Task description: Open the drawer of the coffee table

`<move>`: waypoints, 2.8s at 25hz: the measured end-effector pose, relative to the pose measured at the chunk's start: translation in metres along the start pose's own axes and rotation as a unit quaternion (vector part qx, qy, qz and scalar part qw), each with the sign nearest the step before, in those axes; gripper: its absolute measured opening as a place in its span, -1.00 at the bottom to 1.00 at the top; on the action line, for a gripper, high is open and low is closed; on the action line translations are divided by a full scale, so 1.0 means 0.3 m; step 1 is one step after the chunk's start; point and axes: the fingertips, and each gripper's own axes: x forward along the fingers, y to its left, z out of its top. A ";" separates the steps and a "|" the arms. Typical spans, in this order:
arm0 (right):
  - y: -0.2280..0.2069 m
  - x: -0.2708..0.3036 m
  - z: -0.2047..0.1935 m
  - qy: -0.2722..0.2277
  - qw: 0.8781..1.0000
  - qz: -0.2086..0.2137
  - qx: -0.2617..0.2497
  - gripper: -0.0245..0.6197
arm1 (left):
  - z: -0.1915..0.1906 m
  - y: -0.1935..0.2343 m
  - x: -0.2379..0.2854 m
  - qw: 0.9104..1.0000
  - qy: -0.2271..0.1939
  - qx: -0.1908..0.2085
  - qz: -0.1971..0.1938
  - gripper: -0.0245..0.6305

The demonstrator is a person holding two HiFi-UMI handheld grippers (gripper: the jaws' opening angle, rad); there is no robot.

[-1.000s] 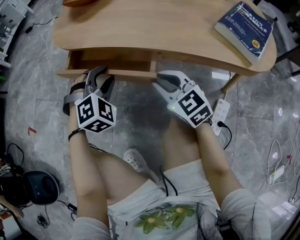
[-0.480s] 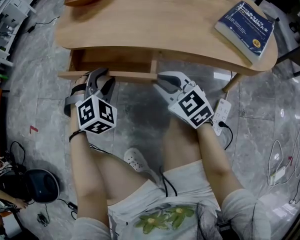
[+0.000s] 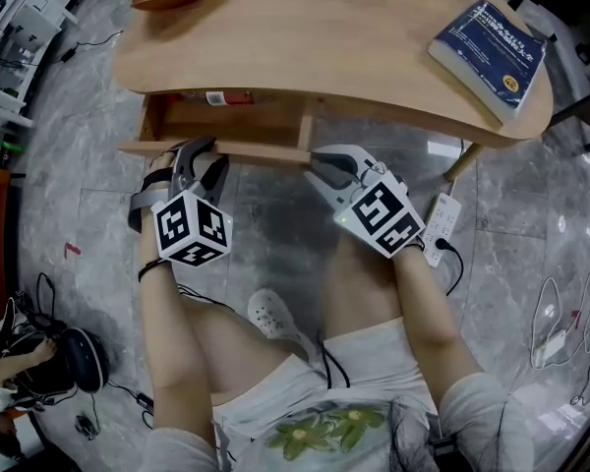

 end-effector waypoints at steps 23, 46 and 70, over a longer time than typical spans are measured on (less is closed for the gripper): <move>0.006 -0.016 -0.004 -0.008 1.000 0.001 0.022 -0.68 | 0.005 -0.018 -0.020 1.000 -0.018 -0.014 0.016 -0.43; 0.043 -0.028 -0.009 0.007 1.000 0.004 0.004 -0.68 | -0.005 -0.048 -0.047 1.000 -0.017 -0.006 0.010 -0.44; 0.076 -0.042 -0.022 0.035 0.999 0.018 -0.011 -0.69 | -0.008 -0.076 -0.073 1.000 -0.014 -0.002 -0.006 -0.47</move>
